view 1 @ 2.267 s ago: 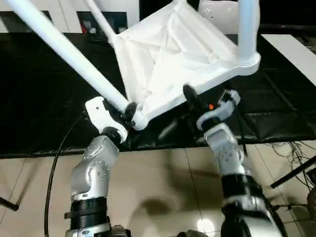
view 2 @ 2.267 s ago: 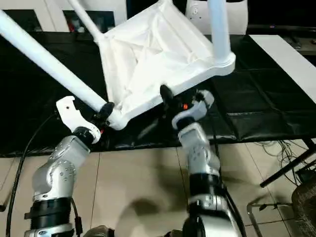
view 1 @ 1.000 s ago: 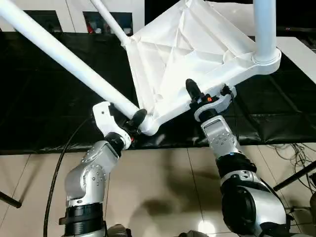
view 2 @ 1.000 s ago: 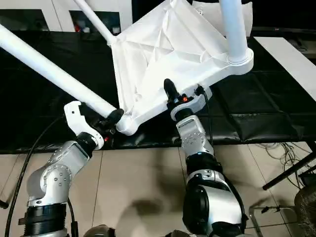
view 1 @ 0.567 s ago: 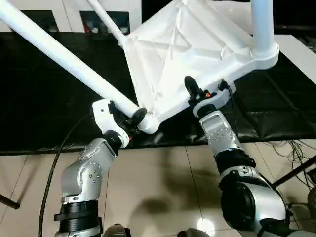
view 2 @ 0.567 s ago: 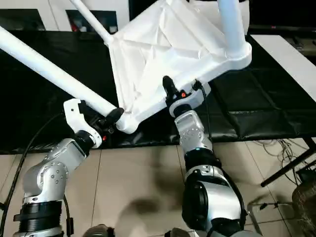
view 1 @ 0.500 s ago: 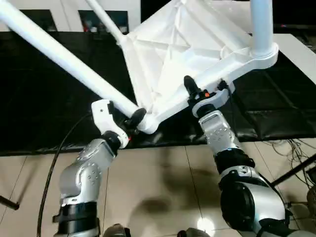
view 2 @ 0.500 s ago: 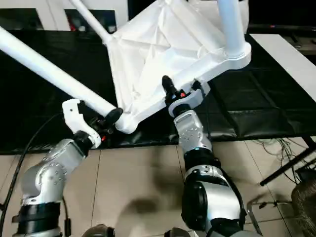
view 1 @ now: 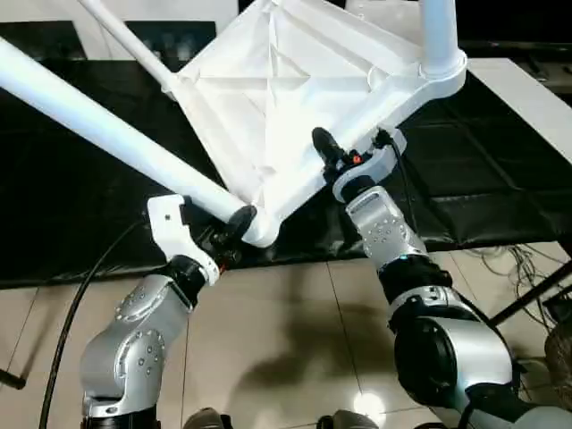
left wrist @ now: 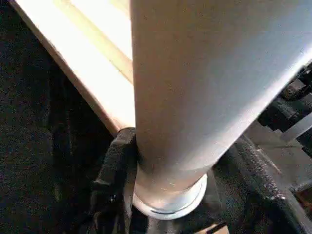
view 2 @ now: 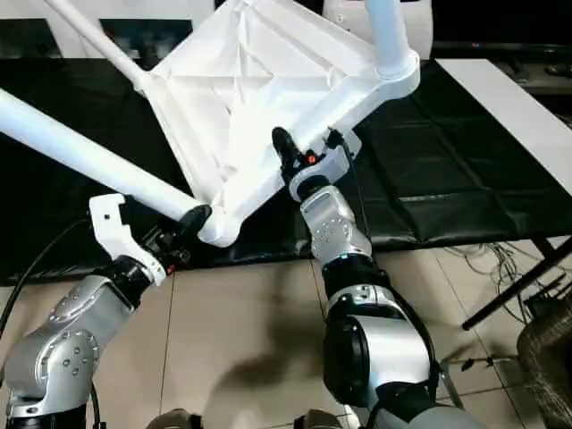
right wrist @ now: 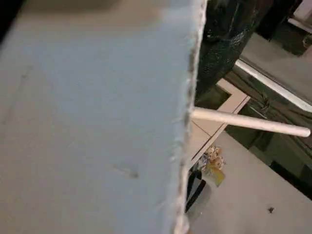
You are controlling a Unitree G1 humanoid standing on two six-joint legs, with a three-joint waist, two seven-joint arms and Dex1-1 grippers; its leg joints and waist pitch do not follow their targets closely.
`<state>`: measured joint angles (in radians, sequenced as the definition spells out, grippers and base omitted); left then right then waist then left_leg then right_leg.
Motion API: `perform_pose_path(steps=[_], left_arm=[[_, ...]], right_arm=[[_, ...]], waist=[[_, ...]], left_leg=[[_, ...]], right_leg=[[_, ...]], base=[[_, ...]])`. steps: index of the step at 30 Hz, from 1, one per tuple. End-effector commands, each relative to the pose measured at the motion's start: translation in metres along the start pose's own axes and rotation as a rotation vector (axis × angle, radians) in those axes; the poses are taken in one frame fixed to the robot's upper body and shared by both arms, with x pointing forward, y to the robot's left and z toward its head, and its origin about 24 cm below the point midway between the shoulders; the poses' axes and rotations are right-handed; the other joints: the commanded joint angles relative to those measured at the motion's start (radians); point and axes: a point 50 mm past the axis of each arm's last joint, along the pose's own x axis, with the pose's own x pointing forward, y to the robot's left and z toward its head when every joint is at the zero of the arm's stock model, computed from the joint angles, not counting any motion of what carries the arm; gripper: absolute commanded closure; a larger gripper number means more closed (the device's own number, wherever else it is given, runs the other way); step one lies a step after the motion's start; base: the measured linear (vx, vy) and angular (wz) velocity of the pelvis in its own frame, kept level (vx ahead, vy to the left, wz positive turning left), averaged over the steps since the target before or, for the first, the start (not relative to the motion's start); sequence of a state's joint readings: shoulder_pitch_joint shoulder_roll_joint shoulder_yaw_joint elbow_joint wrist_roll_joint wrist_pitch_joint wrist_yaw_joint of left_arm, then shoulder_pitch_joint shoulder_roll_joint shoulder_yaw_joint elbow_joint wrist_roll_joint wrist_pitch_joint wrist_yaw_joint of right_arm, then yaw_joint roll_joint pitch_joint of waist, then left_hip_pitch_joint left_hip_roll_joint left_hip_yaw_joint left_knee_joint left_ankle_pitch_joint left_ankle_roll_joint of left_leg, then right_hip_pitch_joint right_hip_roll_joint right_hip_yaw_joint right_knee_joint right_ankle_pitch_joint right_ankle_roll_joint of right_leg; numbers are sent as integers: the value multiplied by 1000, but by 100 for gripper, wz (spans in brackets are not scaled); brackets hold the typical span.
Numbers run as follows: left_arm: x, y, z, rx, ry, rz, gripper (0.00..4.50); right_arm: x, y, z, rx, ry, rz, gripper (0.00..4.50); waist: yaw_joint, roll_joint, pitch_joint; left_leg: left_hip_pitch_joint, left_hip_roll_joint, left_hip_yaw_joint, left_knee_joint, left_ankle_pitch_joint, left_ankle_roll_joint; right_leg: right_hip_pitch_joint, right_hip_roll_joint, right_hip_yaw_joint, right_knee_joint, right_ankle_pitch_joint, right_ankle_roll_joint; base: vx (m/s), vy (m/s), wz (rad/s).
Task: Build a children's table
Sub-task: Flip table
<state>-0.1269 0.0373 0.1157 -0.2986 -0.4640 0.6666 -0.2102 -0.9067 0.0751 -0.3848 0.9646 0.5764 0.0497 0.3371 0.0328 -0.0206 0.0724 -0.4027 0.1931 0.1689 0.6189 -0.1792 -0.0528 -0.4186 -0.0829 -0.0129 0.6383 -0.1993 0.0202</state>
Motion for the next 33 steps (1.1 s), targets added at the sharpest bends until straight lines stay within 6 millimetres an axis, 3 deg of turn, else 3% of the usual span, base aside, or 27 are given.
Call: perform_pose_path(steps=[1, 4, 5, 7, 8, 9, 10, 11, 12, 13, 14, 15, 16, 17, 18, 19, 20, 21, 22, 23, 24, 25, 26, 30, 31, 33], left_arm=[[-2, 1, -6, -4, 21, 11, 177], [8, 3, -2, -19, -4, 35, 177], [18, 4, 2, -64, -38, 57, 177], [30, 3, 7, -125, -89, 55, 177], [35, 2, 10, -154, -111, 52, 177], [41, 0, 11, -172, -122, 45, 177], [45, -2, 13, -179, -127, 39, 177], [50, -4, 13, -174, -119, 35, 177], [53, -5, 13, -165, -111, 25, 177], [59, -8, 14, -168, -102, 7, 177], [59, -8, 14, -168, -102, 7, 177], [62, -9, 15, -172, -98, -11, 177], [64, -10, 16, -165, -93, -26, 177], [65, -10, 16, -160, -90, -33, 177], [66, -10, 17, -161, -86, -38, 177], [67, -9, 17, -156, -81, -43, 177], [67, -6, 18, -145, -71, -47, 177], [67, -6, 18, -145, -71, -47, 177], [68, -5, 19, -143, -66, -52, 177], [67, -3, 18, -145, -59, -60, 177], [66, -3, 18, -145, -54, -66, 177], [66, -2, 17, -139, -48, -75, 177], [65, -2, 17, -132, -46, -88, 177], [62, 0, 13, -61, -26, -125, 177], [61, 2, 12, -31, -22, -138, 177], [58, 7, 11, 40, -19, -170, 177]], right_arm=[[-15, -10, 117, -183, -523, -174, 250], [-16, -10, 114, -203, -532, -175, 250], [-19, -11, 113, -207, -552, -179, 250], [-24, -12, 111, -213, -579, -180, 250], [-26, -12, 110, -220, -590, -183, 250], [-29, -12, 109, -224, -605, -183, 250], [-31, -12, 108, -228, -617, -185, 250], [-34, -12, 108, -237, -636, -189, 250], [-37, -13, 108, -243, -654, -193, 250], [-42, -14, 107, -237, -687, -204, 250], [-42, -14, 107, -237, -687, -204, 250], [-45, -15, 104, -227, -700, -210, 250], [-48, -16, 101, -216, -704, -216, 250], [-49, -17, 100, -210, -705, -221, 250], [-50, -17, 98, -199, -708, -225, 250], [-52, -18, 96, -190, -711, -232, 250], [-55, -21, 94, -178, -718, -255, 250], [-55, -21, 94, -178, -718, -255, 250], [-57, -23, 93, -175, -726, -274, 250], [-58, -24, 93, -176, -736, -283, 250], [-59, -24, 94, -176, -744, -288, 250], [-59, -23, 95, -184, -748, -292, 250], [-59, -23, 95, -188, -752, -291, 250], [-58, -21, 99, -194, -759, -286, 250], [-57, -20, 99, -196, -759, -282, 250], [-56, -19, 100, -197, -759, -277, 250]], waist=[[4, -5, -85], [19, -5, -86], [23, 3, -86], [33, 4, -90], [43, 27, -89], [44, 14, -91], [53, 30, -95], [51, 40, -93], [53, 32, -99], [53, 32, -103], [55, 32, -106], [59, 60, -107], [53, 63, -102], [51, 50, -103], [55, 69, -106], [55, 74, -107], [56, 83, -105], [54, 76, -103], [54, 85, -101], [54, 85, -97], [51, 94, -94], [50, 93, -95], [49, 99, -94], [43, 107, -94], [42, 100, -96], [41, 104, -96]], left_leg=[[24, 17, 14, -63, -82, 67], [28, 18, 15, -63, -106, 50], [27, 17, 13, -64, -106, 45], [37, 16, 16, -62, -115, 36], [36, 16, 12, -64, -117, 28], [31, 16, 12, -66, -123, 20], [34, 14, 10, -64, -113, 13], [33, 14, 8, -65, -111, 11], [31, 12, 7, -62, -89, 14], [24, 10, 5, -59, -44, 28], [24, 10, 5, -58, -25, 35], [20, 7, 1, -52, 9, 45], [16, 6, 2, -54, -7, 48], [17, 4, 5, -54, -20, 51], [10, 1, -1, -50, -3, 60], [6, -1, 1, -44, 19, 80], [3, -3, 3, -41, 21, 102], [2, -2, 6, -43, 9, 114], [-3, -2, 4, -43, -6, 121], [-3, -1, 6, -45, -21, 124], [-2, 1, 6, -47, -50, 121], [-3, 1, 6, -47, -59, 118], [-3, 2, 6, -47, -59, 119], [-2, 3, 3, -48, -45, 127], [-1, 4, 4, -47, -33, 135], [-1, 4, 4, -46, -20, 147]], right_leg=[[53, -23, 13, -59, -3, -236], [50, -25, 13, -61, -32, -225], [49, -26, 13, -60, -36, -222], [43, -23, 13, -64, -26, -211], [42, -24, 12, -62, -16, -210], [47, -24, 10, -62, -16, -200], [44, -24, 9, -57, 13, -197], [43, -22, 8, -58, 32, -193], [48, -21, 6, -55, 77, -192], [53, -22, 5, -48, 139, -201], [55, -22, 2, -47, 158, -206], [51, -23, 0, -38, 201, -216], [53, -21, -3, -44, 201, -220], [56, -21, -3, -48, 196, -223], [62, -27, -3, -38, 214, -234], [58, -26, -3, -38, 239, -242], [53, -26, -4, -40, 239, -252], [52, -25, -4, -47, 221, -254], [55, -29, -4, -46, 180, -262], [52, -29, -5, -53, 146, -260], [50, -29, -5, -58, 87, -257], [52, -30, -4, -59, 59, -257], [49, -29, -5, -60, 39, -256], [44, -26, -7, -59, 34, -254], [44, -26, -7, -57, 52, -259], [42, -25, -7, -57, 59, -260]], base=[[0, 0, 0], [0, 0, 0], [0, 0, 0], [0, 0, 0], [0, 0, 0], [0, 0, 0], [0, 0, 0], [0, 0, 0], [0, 0, 0], [0, 0, 0], [0, 0, 0], [0, 0, 0], [0, 0, 0], [0, 0, 0], [0, 0, 0], [0, 0, 0], [0, 0, 0], [0, 0, 0], [0, 0, 0], [0, 0, 0], [0, 0, 0], [0, 0, 0], [0, 0, 0], [0, 0, 0], [0, 0, 0], [0, 0, 0]])
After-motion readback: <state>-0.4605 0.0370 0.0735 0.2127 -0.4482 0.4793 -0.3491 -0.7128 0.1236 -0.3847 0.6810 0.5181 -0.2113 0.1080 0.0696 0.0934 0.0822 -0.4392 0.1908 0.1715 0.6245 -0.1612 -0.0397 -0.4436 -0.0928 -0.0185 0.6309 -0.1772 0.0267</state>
